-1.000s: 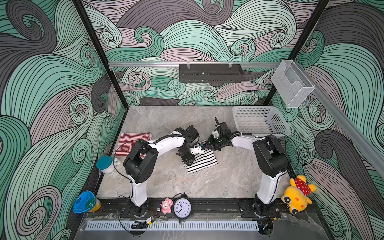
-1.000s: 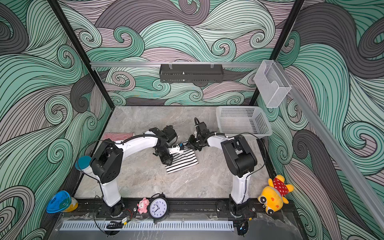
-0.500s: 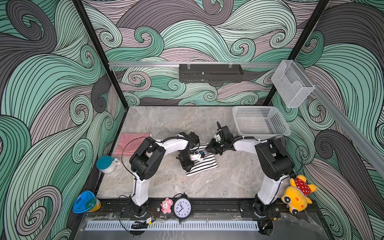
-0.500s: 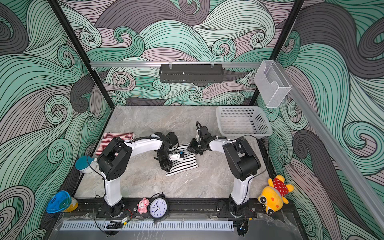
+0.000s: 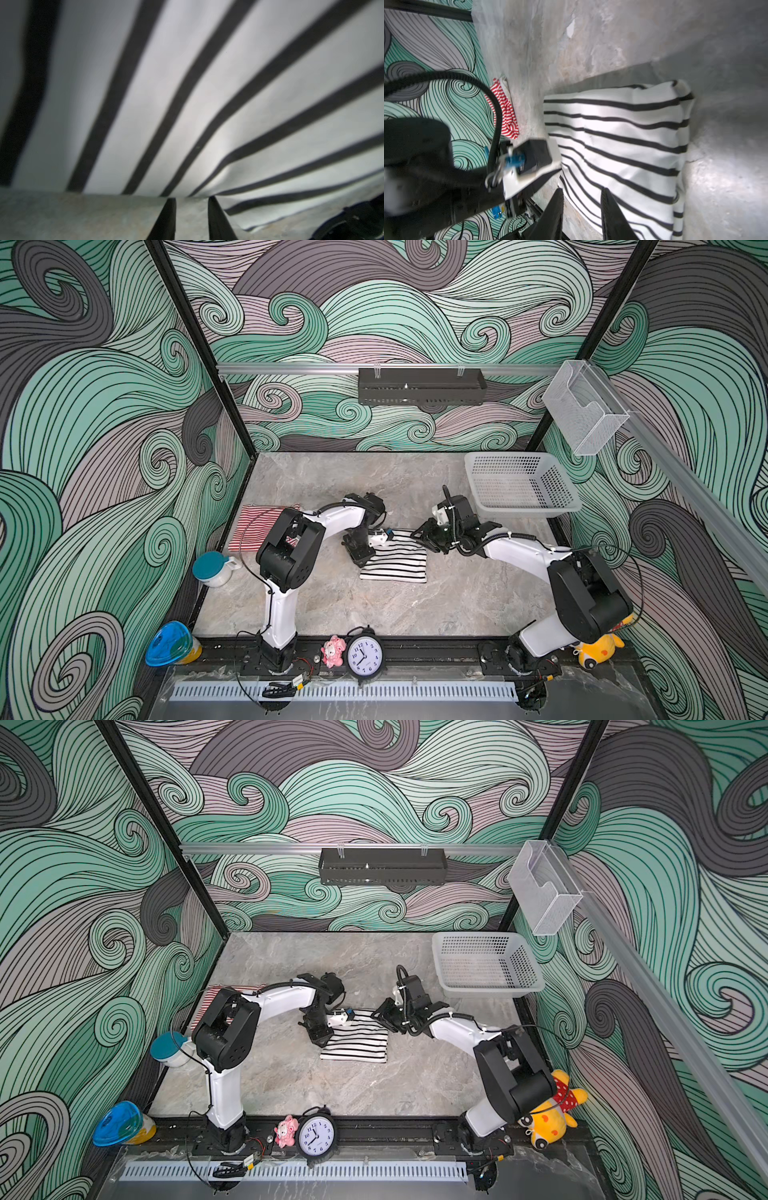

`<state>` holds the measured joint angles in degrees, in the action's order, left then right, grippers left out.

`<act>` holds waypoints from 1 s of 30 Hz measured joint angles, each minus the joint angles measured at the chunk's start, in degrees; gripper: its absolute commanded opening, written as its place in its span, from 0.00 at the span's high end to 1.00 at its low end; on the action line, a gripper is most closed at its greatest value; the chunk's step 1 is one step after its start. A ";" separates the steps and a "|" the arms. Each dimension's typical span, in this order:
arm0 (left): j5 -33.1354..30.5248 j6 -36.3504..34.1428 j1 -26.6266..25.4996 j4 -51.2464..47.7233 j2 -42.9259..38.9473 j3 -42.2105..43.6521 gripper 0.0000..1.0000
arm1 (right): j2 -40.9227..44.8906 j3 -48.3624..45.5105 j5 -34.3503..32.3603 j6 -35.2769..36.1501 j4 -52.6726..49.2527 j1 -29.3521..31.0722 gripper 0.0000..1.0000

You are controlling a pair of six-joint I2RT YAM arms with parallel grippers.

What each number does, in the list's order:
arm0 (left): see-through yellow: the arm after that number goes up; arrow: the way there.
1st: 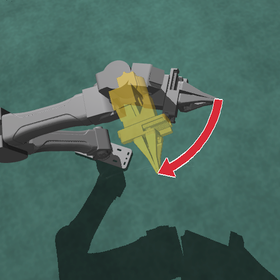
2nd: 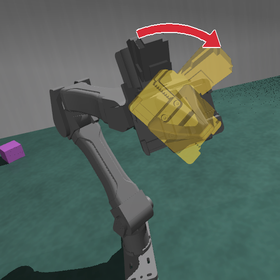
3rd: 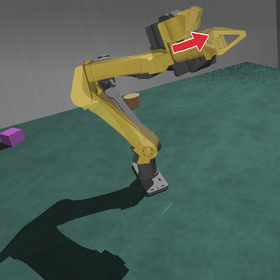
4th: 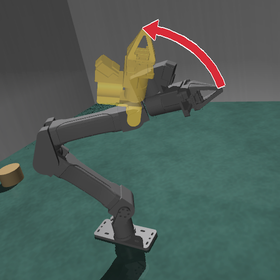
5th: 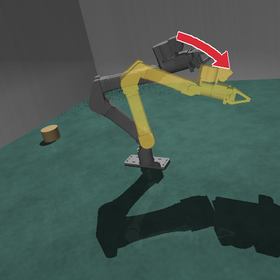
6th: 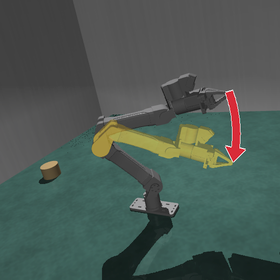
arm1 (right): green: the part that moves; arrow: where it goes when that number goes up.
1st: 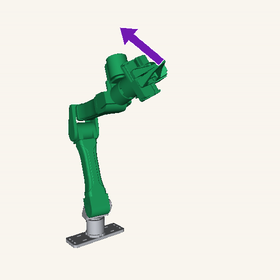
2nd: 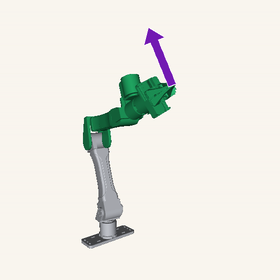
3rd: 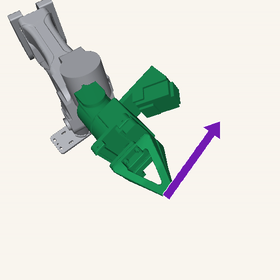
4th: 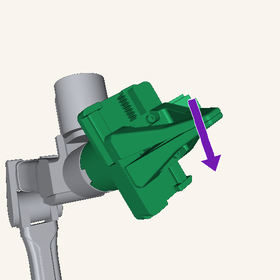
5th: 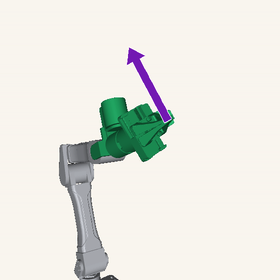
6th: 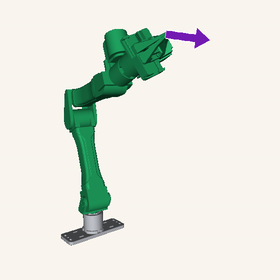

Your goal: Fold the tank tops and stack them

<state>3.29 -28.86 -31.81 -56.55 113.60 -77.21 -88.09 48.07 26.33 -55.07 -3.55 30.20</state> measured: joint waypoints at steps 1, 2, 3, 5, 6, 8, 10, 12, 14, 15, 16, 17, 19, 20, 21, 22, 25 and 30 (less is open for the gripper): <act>-0.72 0.02 0.72 0.07 0.00 -0.07 0.73 | 0.33 0.00 -0.20 -0.07 -0.22 1.05 0.70; -0.90 0.02 1.05 0.11 0.00 -0.20 0.73 | 0.35 0.00 -0.39 -0.22 -0.31 1.88 0.71; -1.31 0.02 1.25 0.28 0.00 -0.33 0.73 | 0.17 0.00 -0.50 -0.42 -0.31 2.82 0.72; -1.42 0.02 1.31 0.35 0.00 -0.48 0.73 | -0.63 0.00 -0.55 -0.92 -0.15 4.74 0.73; -1.42 0.09 1.31 0.46 0.00 -0.50 0.73 | -1.25 0.00 -0.55 -1.22 0.13 5.68 0.73; -1.40 0.28 1.31 0.50 -0.07 -0.55 0.74 | -2.64 0.02 -0.50 -1.75 1.01 7.17 0.74; -1.36 0.61 1.31 0.52 -0.20 -0.55 0.73 | -4.55 0.02 -0.26 -2.58 2.69 8.55 0.74; -1.33 0.96 1.33 0.85 -0.74 -0.28 0.73 | -6.64 0.02 0.50 -3.63 4.96 9.31 0.75; -1.33 1.18 1.46 1.27 -1.97 0.57 0.73 | -8.33 -0.07 1.29 -4.79 7.72 9.66 0.76; -1.33 1.29 1.53 1.31 -2.71 1.05 0.73 | -8.94 -0.28 1.70 -5.38 9.22 9.79 0.76; -1.31 1.36 1.73 1.36 -3.45 1.62 0.73 | -9.35 -0.68 2.08 -5.88 10.56 9.90 0.76; -1.33 1.44 1.88 1.33 -4.26 2.14 0.73 | -9.44 -1.27 2.25 -6.40 11.56 9.99 0.76; -1.31 1.53 2.51 1.51 -5.81 3.37 0.73 | -9.31 -2.75 2.56 -7.13 13.05 10.29 0.77; -1.33 1.53 2.89 1.57 -6.45 4.00 0.73 | -9.31 -3.58 2.71 -7.48 13.68 10.56 0.77; -1.33 1.55 3.26 1.60 -7.04 4.59 0.73 | -9.29 -4.24 2.78 -7.78 14.12 10.82 0.77; -1.33 1.55 3.67 1.68 -7.50 5.16 0.73 | -9.27 -4.98 2.86 -8.09 14.51 11.19 0.77; -1.33 1.68 4.68 1.75 -8.57 6.32 0.73 | -8.96 -7.06 3.08 -8.87 15.61 12.48 0.77; -1.29 2.23 5.38 1.92 -9.16 6.97 0.73 | -8.79 -9.55 3.30 -9.92 18.38 13.97 0.78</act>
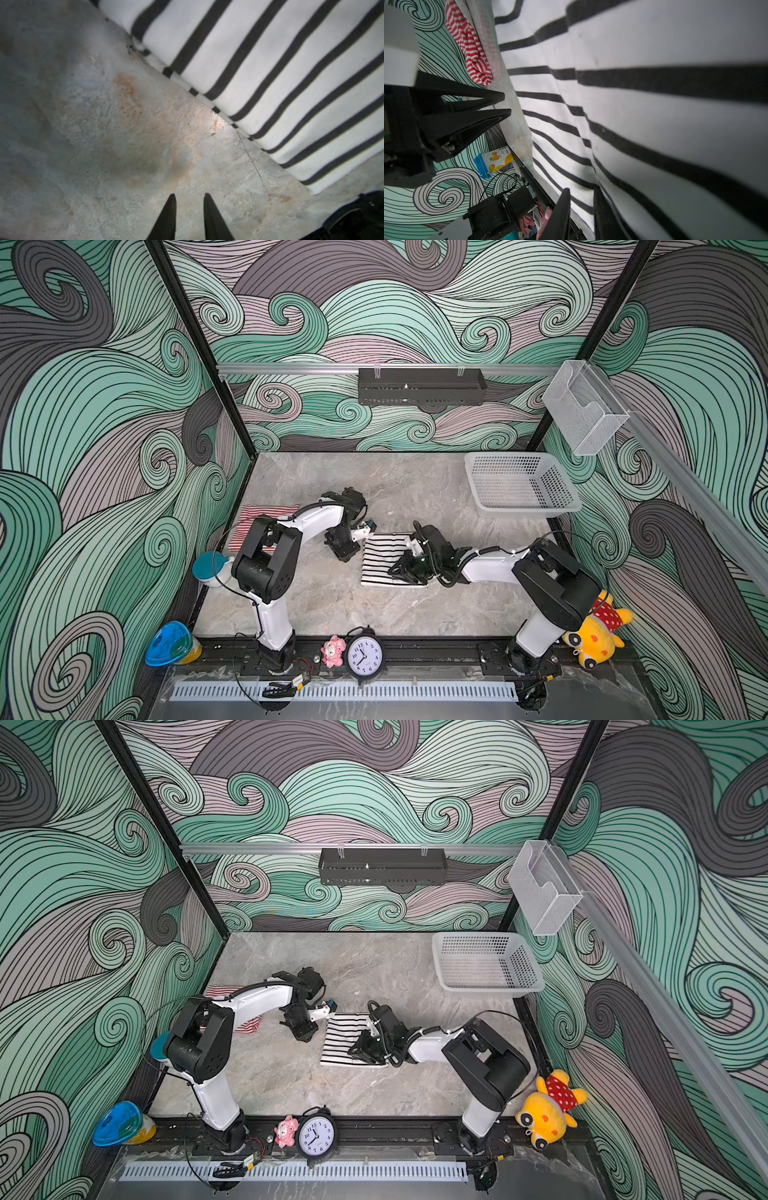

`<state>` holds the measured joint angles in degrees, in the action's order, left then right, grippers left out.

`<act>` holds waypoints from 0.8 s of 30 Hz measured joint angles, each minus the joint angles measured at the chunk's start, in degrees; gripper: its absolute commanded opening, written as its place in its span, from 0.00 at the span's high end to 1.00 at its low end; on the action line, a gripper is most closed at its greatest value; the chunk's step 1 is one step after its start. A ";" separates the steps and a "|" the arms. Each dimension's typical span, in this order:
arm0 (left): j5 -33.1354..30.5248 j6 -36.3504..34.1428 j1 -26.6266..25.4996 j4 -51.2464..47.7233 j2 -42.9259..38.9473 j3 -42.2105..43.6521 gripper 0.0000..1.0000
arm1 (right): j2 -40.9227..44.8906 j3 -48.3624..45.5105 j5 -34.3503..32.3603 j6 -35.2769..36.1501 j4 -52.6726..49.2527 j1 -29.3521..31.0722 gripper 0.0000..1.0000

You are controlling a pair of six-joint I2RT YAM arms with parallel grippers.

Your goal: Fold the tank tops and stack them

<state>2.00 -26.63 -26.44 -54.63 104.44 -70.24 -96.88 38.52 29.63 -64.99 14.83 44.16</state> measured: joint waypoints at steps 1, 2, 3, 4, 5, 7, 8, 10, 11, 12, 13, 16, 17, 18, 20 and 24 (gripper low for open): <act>0.11 0.15 0.02 0.00 -0.13 0.11 0.73 | 0.00 -0.42 0.04 -0.09 0.61 0.02 0.78; 0.20 0.31 0.02 0.00 -0.33 0.28 0.73 | -0.09 -0.66 0.09 -0.15 1.14 0.02 0.78; 0.24 0.39 0.13 -0.04 -0.59 0.42 0.72 | -0.22 -0.70 0.20 -0.20 1.42 0.02 0.78; 0.37 0.57 0.26 0.00 -0.96 0.63 0.71 | -0.50 -0.66 0.28 -0.17 1.92 0.02 0.78; 0.59 0.76 0.39 -0.04 -1.42 0.79 0.71 | -0.81 -0.57 0.37 -0.17 2.25 0.02 0.78; 1.07 1.44 1.01 0.04 -2.58 1.29 0.69 | -1.68 -0.09 0.44 -0.20 2.60 0.02 0.78; 1.42 1.81 1.73 0.07 -3.39 1.53 0.69 | -2.45 0.33 0.59 -0.26 3.06 0.02 0.78; 1.73 2.62 3.76 0.26 -5.35 1.84 0.68 | -4.13 1.33 1.01 -0.59 4.15 0.02 0.78; 1.73 3.08 5.14 0.42 -6.51 1.81 0.68 | -5.01 1.95 1.20 -0.79 4.81 0.02 0.79; 1.68 3.43 6.54 0.66 -7.63 1.81 0.67 | -5.55 2.40 1.31 -0.98 5.29 0.02 0.79; 1.62 3.87 8.20 0.87 -8.92 1.81 0.67 | -6.12 2.89 1.49 -1.25 5.77 0.02 0.78; 0.68 5.16 13.00 2.03 -12.59 1.81 0.66 | -6.97 4.02 1.73 -1.55 6.38 0.02 0.76; 0.09 5.49 14.47 2.45 -13.66 1.81 0.66 | -6.99 4.37 1.73 -1.51 6.21 0.02 0.74; -0.35 5.70 15.80 2.86 -14.40 1.81 0.66 | -6.97 4.83 1.73 -1.46 5.79 0.02 0.73; -0.96 5.88 18.21 3.45 -15.41 1.81 0.65 | -6.88 6.43 1.73 -1.07 4.61 0.02 0.70; -0.04 6.19 20.17 3.08 -15.37 1.81 0.62 | -6.01 9.27 1.68 0.07 2.49 0.02 0.67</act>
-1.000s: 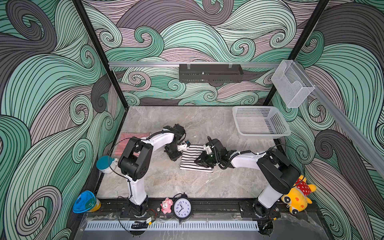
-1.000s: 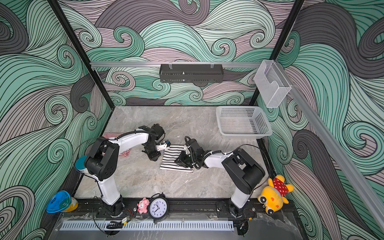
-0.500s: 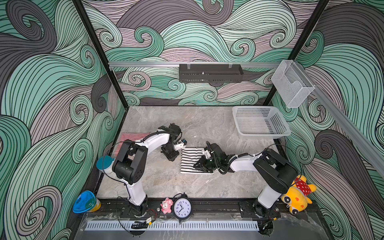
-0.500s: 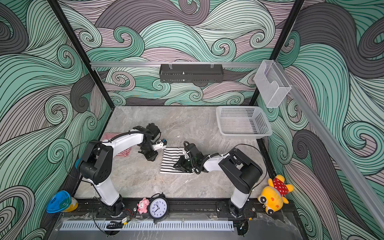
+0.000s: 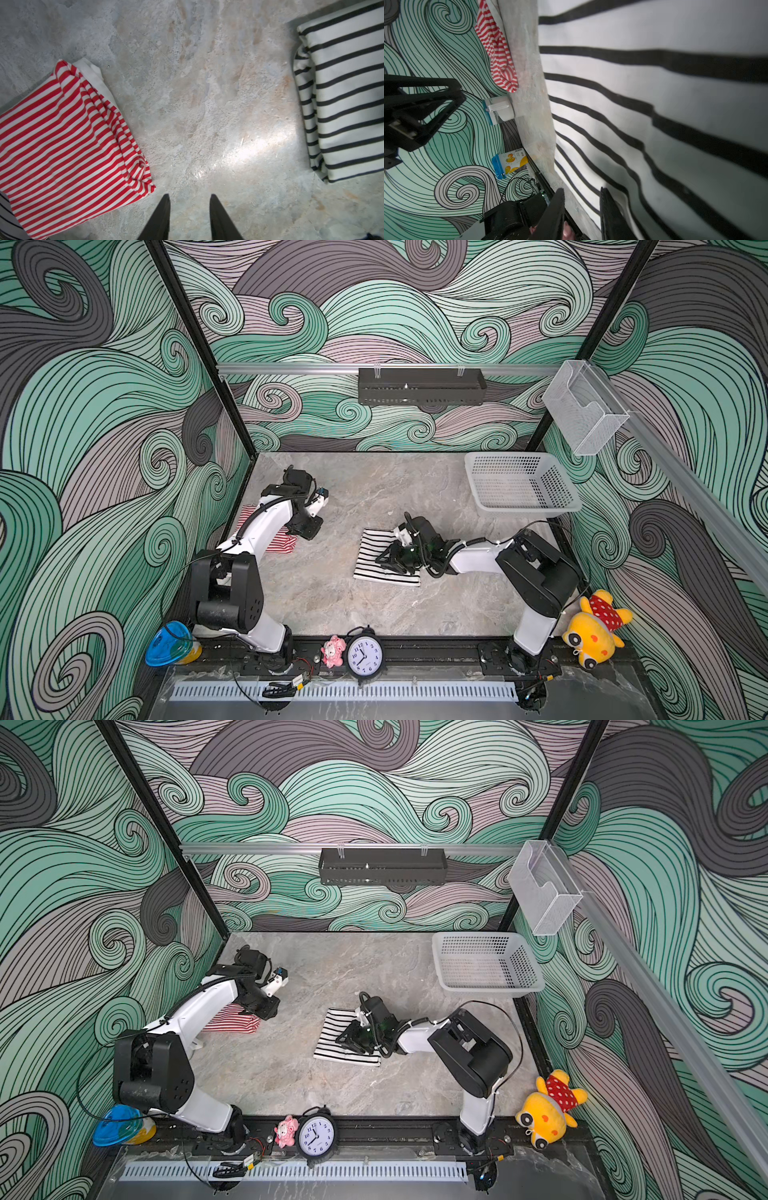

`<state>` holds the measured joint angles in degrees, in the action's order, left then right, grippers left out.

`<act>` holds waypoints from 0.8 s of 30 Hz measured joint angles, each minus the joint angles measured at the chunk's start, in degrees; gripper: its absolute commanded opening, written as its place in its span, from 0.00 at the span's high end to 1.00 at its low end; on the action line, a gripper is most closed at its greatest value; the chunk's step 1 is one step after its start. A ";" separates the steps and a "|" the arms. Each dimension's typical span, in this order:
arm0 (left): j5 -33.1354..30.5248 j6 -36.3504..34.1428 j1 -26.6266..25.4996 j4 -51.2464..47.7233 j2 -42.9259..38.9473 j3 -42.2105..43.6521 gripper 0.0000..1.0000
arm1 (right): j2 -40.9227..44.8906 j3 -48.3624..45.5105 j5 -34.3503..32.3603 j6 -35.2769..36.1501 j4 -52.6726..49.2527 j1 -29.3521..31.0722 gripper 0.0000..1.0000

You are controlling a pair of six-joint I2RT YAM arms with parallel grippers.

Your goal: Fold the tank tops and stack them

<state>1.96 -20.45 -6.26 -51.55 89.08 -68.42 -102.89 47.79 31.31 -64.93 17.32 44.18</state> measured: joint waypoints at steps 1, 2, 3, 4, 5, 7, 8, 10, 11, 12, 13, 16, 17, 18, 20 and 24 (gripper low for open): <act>1.07 0.22 0.13 -0.15 0.00 0.00 0.61 | 0.68 0.48 -0.02 0.35 -0.94 0.00 0.67; 2.32 0.42 0.20 -0.33 0.00 0.00 0.60 | 1.57 0.85 -0.09 0.90 -1.92 0.00 0.67; 3.69 0.68 0.20 -0.42 0.07 0.07 0.59 | 2.51 1.03 -0.24 1.46 -2.86 -0.07 0.67; 5.05 0.85 0.22 -0.46 0.09 0.17 0.59 | 3.28 1.05 -0.39 1.92 -3.65 -0.09 0.67; 6.80 1.11 0.22 -0.61 0.22 0.39 0.58 | 4.24 1.03 -0.52 2.40 -4.81 -0.22 0.67; 10.27 1.53 0.42 -1.16 0.85 0.72 0.57 | 5.81 0.55 -0.87 3.26 -6.16 -0.46 0.68; 12.24 1.68 0.46 -1.49 1.33 0.87 0.56 | 6.69 -0.09 -1.05 3.63 -6.91 -0.72 0.69; 16.57 1.77 0.50 -2.03 2.84 1.01 0.55 | 8.15 -1.68 -1.49 4.28 -8.04 -1.11 0.69; 18.88 1.77 0.50 -2.34 3.98 1.01 0.54 | 8.72 -2.71 -1.75 4.52 -8.61 -1.22 0.70; 20.81 1.77 0.50 -2.64 5.20 0.98 0.52 | 9.14 -3.56 -1.99 4.70 -9.01 -1.36 0.70; 22.99 1.77 0.50 -3.04 6.91 0.94 0.51 | 9.49 -4.59 -2.36 4.79 -9.53 -1.42 0.70; 28.28 1.77 0.50 -3.87 12.48 0.81 0.50 | 10.03 -6.95 -3.13 4.94 -10.82 -1.46 0.71; 29.66 1.81 0.50 -3.91 14.21 0.81 0.50 | 10.05 -7.65 -3.34 4.94 -10.99 -1.46 0.71; 30.51 1.90 0.50 -3.89 15.43 0.81 0.50 | 10.05 -8.20 -3.52 4.92 -10.91 -1.46 0.71; 32.06 2.14 0.50 -3.91 17.25 0.72 0.49 | 10.03 -9.42 -3.96 4.81 -10.64 -1.60 0.72; 33.77 3.02 0.48 -3.58 18.84 -0.20 0.47 | 8.50 -10.97 -3.96 3.56 -7.37 -1.73 0.73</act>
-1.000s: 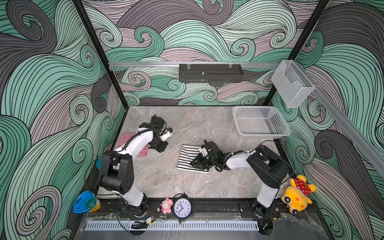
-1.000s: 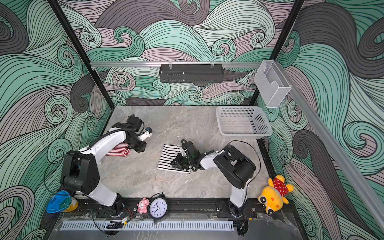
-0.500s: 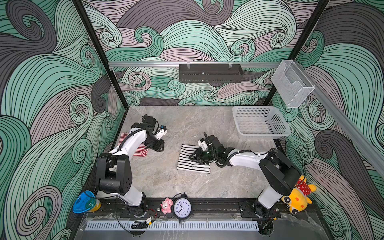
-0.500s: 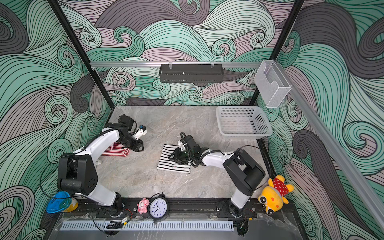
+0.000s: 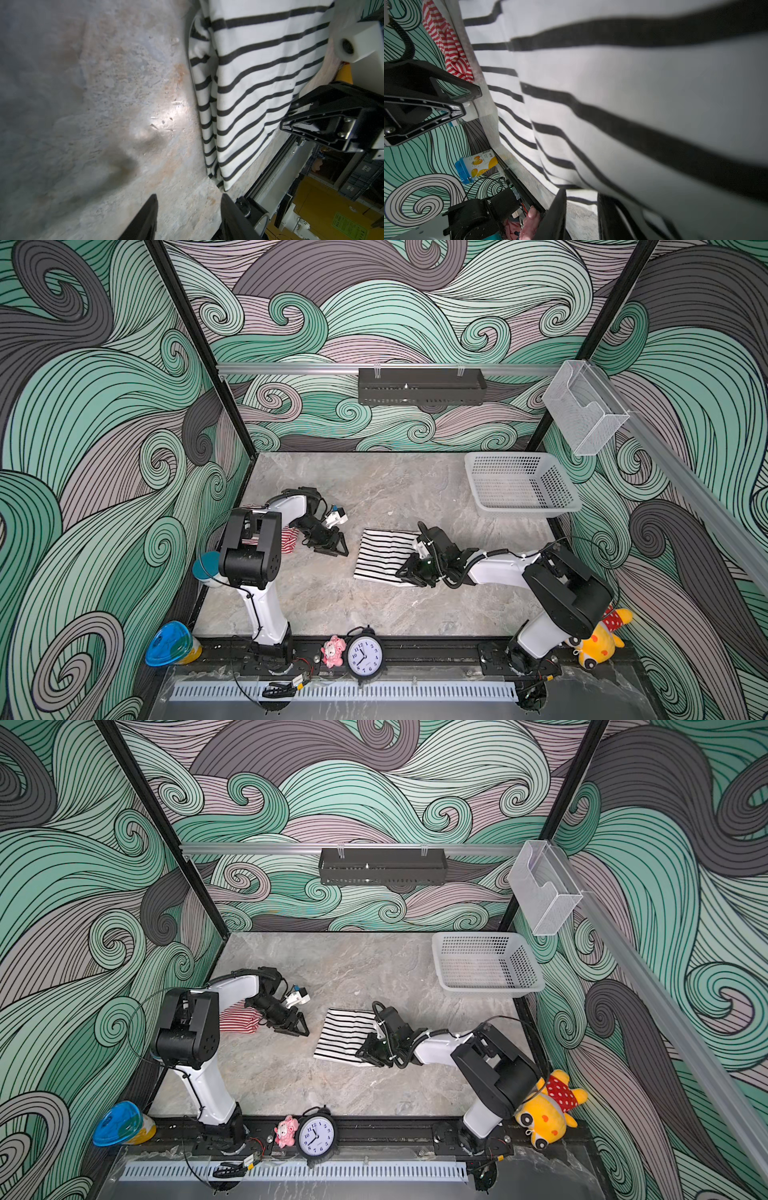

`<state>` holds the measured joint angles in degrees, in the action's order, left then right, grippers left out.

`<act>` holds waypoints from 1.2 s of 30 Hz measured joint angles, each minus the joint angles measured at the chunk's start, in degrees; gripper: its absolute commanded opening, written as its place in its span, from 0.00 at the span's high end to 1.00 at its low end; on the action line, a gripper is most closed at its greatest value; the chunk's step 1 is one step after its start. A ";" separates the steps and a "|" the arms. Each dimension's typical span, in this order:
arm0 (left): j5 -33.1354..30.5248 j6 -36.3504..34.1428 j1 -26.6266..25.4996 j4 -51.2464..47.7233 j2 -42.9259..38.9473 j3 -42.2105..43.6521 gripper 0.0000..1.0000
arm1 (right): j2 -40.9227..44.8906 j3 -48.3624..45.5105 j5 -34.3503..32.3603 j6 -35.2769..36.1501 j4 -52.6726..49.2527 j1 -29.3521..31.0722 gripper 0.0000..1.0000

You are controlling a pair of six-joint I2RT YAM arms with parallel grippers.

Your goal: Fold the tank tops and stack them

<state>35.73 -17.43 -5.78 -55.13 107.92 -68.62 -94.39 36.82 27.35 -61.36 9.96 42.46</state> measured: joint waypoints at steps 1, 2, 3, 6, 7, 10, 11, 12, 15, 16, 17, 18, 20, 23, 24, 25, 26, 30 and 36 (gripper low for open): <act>0.09 0.28 0.00 0.46 0.11 0.00 0.47 | -0.70 0.00 0.11 -0.59 1.55 0.00 0.73; 0.11 0.68 0.00 1.05 0.11 0.00 0.47 | -1.68 0.00 0.31 -1.16 3.48 0.02 0.73; 0.09 1.20 0.00 1.49 0.13 0.00 0.46 | -2.84 0.07 0.72 -1.77 5.60 0.02 0.73; 0.00 2.54 0.00 3.54 0.22 0.00 0.46 | -6.80 0.42 2.21 -4.02 12.70 0.13 0.74; -0.09 2.86 0.00 4.15 0.35 0.00 0.46 | -7.93 0.61 2.51 -4.72 14.93 0.28 0.74; -0.50 3.91 0.00 5.64 1.38 0.00 0.46 | -10.32 1.29 2.95 -6.45 19.26 0.94 0.74; -0.68 4.20 0.00 6.16 1.79 0.00 0.46 | -10.80 1.51 3.02 -6.82 20.04 1.09 0.74; -0.85 4.59 0.00 6.71 2.25 0.00 0.46 | -11.15 1.70 2.99 -7.13 20.57 1.27 0.74; -1.18 5.62 0.00 7.74 3.26 -0.20 0.46 | -11.61 2.05 2.95 -8.02 21.07 1.44 0.74; -1.18 5.97 0.00 7.78 3.41 -0.50 0.45 | -11.61 2.12 2.95 -8.15 21.03 1.46 0.74; -1.18 6.21 0.00 7.85 3.65 -0.90 0.45 | -11.61 2.23 2.91 -8.24 20.92 1.46 0.74; -1.18 6.49 0.00 8.02 3.89 -1.38 0.45 | -11.61 2.34 2.89 -8.31 20.68 1.46 0.74; -1.03 6.86 -0.02 8.37 4.42 -2.21 0.44 | -11.58 2.38 2.84 -8.33 20.44 1.51 0.74; -0.87 7.41 -0.07 8.61 5.01 -3.08 0.43 | -10.93 2.29 2.19 -8.31 19.58 1.68 0.74; -0.72 7.48 -0.22 8.52 5.25 -3.39 0.43 | -10.58 2.14 1.95 -8.28 19.19 1.70 0.75; -0.52 7.56 -0.42 8.48 5.51 -3.65 0.42 | -10.23 1.90 1.66 -8.28 18.86 1.70 0.75; -0.44 7.61 -0.50 8.48 5.66 -3.85 0.42 | -9.92 1.68 1.51 -8.28 18.60 1.73 0.75; -0.85 7.78 -2.05 8.50 6.05 -4.79 0.42 | -9.42 0.94 1.16 -8.35 18.80 1.73 0.75; -0.68 8.33 -5.29 8.13 7.58 -6.62 0.42 | -9.44 0.92 1.16 -8.76 19.04 1.73 0.75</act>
<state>35.05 -9.10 -11.07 -47.00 115.50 -75.24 -103.83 37.74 28.51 -70.13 28.99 44.18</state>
